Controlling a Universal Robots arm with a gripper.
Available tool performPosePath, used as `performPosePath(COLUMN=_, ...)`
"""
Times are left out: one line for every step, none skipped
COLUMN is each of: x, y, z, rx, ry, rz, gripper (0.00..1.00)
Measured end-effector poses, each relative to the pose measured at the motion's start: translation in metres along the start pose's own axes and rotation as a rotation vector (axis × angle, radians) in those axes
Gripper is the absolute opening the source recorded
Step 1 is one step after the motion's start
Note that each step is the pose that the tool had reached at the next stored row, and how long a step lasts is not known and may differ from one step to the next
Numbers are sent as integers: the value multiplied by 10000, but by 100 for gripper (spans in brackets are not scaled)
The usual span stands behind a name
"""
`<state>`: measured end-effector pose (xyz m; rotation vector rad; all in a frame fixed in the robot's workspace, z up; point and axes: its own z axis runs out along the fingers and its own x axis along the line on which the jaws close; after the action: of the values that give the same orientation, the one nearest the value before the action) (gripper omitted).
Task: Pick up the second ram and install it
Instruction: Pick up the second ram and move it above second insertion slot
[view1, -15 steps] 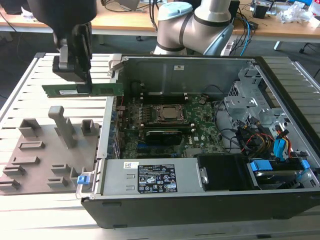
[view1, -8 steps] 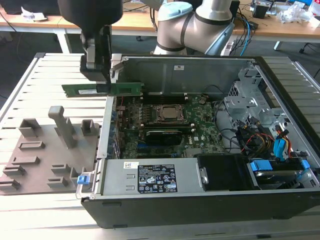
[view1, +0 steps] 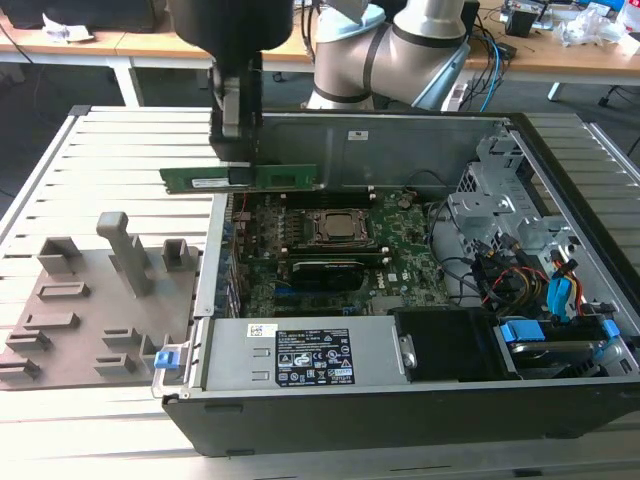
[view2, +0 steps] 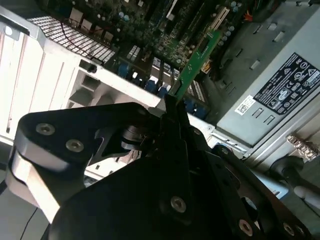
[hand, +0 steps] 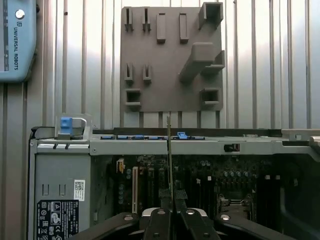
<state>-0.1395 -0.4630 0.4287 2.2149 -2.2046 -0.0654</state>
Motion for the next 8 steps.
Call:
performPosePath(x=-1, y=-49, z=-2, rx=-1, ry=0, rz=-1, gripper=14)
performPosePath(x=-2, y=-94, z=-4, rx=-2, ry=0, rz=-1, gripper=14)
performPosePath(x=-3, y=-128, z=-5, rx=-3, ry=1, rz=0, gripper=14)
performPosePath(x=-3, y=-154, z=-6, rx=-3, ry=0, rz=0, gripper=14)
performPosePath(x=-4, y=-208, z=-9, rx=-4, ry=1, rz=0, gripper=14)
performPosePath(x=-4, y=-253, z=-11, rx=-6, ry=1, rz=-2, gripper=14)
performPosePath(x=-5, y=-290, z=-12, rx=-8, ry=0, rz=0, gripper=14)
performPosePath(x=-6, y=-315, z=-13, rx=-8, ry=1, rz=0, gripper=14)
